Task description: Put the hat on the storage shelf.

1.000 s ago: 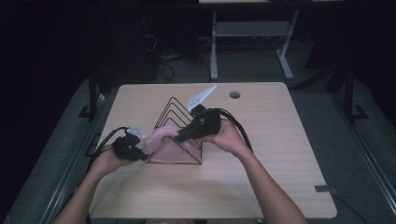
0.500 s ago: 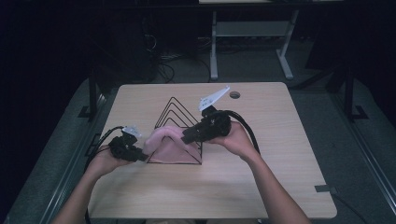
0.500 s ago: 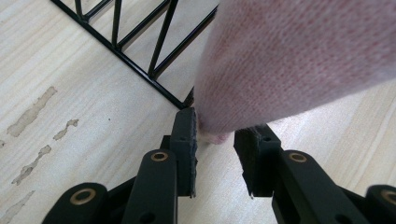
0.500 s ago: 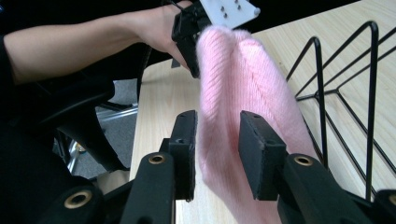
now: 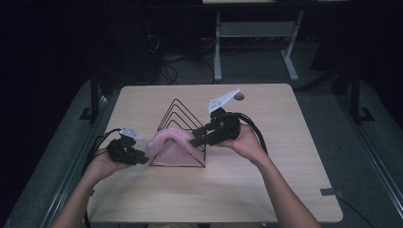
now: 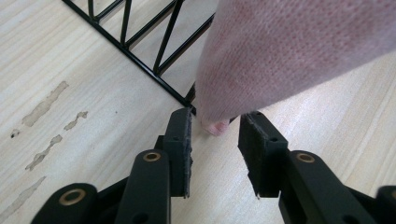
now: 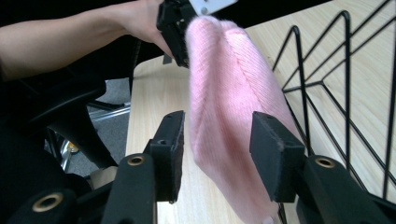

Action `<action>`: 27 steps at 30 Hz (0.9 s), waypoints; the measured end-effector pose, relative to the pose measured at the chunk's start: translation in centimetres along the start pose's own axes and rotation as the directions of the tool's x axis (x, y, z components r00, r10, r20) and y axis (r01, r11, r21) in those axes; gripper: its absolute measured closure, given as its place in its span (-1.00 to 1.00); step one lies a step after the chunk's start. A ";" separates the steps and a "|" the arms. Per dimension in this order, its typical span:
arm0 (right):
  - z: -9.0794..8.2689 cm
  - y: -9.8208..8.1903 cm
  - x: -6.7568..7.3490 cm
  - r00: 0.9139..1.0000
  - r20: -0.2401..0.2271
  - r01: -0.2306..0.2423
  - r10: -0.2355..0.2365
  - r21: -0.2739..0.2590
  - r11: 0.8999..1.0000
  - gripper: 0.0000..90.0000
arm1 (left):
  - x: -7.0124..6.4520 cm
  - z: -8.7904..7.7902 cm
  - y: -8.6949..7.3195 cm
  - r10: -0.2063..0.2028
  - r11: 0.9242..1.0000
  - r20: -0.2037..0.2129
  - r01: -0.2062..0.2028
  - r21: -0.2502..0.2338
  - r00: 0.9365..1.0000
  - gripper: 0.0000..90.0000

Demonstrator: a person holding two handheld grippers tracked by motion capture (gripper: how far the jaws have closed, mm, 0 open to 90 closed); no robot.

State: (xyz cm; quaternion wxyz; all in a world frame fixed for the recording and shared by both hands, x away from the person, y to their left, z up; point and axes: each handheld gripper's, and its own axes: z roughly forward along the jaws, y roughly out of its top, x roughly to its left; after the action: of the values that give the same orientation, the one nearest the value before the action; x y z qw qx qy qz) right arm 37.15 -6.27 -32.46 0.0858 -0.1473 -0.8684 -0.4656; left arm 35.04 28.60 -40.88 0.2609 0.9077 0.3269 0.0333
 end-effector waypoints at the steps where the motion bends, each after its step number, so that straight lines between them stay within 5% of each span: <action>1: -0.2 -0.2 -0.1 1.000 0.012 0.001 -0.001 0.000 1.000 0.15 | 0.0 0.0 -0.1 -0.004 1.000 0.004 0.004 -0.001 1.000 0.38; 27: -3.2 -4.0 -1.7 0.987 0.115 -0.110 0.110 -0.004 0.994 -0.16 | -0.2 -0.5 -0.8 -0.020 1.000 0.013 0.020 -0.020 1.000 0.21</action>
State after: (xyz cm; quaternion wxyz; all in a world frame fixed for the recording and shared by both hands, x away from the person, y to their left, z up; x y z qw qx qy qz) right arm 37.39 -11.34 -34.35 0.0612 -0.2214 -0.8631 -0.4497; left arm 34.29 29.22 -40.87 0.2726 0.9018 0.3340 0.0280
